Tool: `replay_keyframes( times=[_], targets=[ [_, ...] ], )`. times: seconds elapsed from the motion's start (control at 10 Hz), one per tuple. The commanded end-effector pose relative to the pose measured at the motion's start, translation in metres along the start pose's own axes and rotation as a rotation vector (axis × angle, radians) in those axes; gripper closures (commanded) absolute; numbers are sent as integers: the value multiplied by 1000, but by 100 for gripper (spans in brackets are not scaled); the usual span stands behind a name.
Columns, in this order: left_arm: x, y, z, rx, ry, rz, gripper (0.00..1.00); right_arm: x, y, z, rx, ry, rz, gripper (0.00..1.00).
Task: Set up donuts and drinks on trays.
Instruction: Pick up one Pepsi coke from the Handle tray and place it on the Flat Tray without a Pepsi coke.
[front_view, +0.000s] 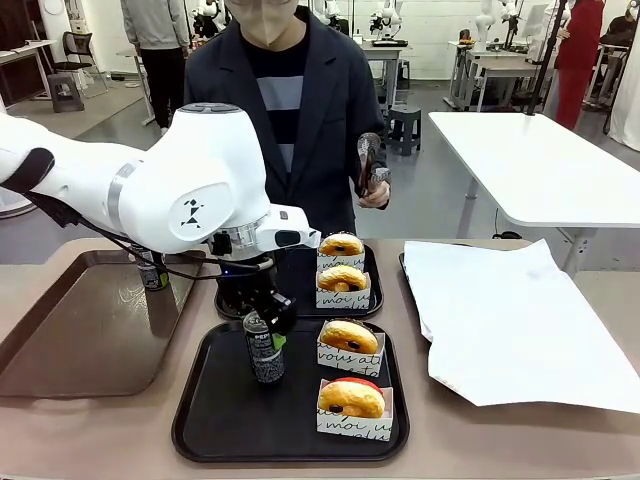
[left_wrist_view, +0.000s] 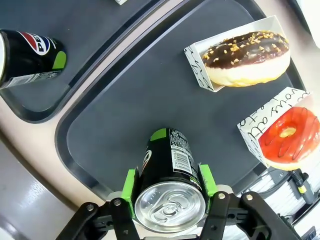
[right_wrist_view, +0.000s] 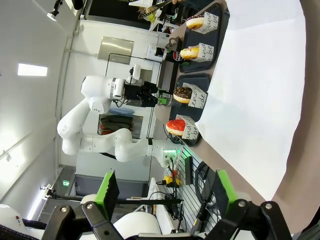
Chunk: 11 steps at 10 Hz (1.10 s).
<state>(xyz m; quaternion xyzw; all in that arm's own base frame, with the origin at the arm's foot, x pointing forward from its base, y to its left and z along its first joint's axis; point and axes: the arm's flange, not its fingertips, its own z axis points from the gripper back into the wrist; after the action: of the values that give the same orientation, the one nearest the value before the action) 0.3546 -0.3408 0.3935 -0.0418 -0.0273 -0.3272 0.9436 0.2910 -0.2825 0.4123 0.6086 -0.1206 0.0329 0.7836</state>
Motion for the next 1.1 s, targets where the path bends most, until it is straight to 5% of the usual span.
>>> replay_keyframes(
  times=[0.0,0.6,1.0],
  targets=[
    [7,-4,1,42,-6,16,42,-1,1,0,8,-3,6,0],
    [6,-4,-5,57,2,8,42,-1,1,0,8,-3,6,0],
    [3,-5,-2,66,-4,13,13,-1,1,0,8,-3,6,0]
  ],
)
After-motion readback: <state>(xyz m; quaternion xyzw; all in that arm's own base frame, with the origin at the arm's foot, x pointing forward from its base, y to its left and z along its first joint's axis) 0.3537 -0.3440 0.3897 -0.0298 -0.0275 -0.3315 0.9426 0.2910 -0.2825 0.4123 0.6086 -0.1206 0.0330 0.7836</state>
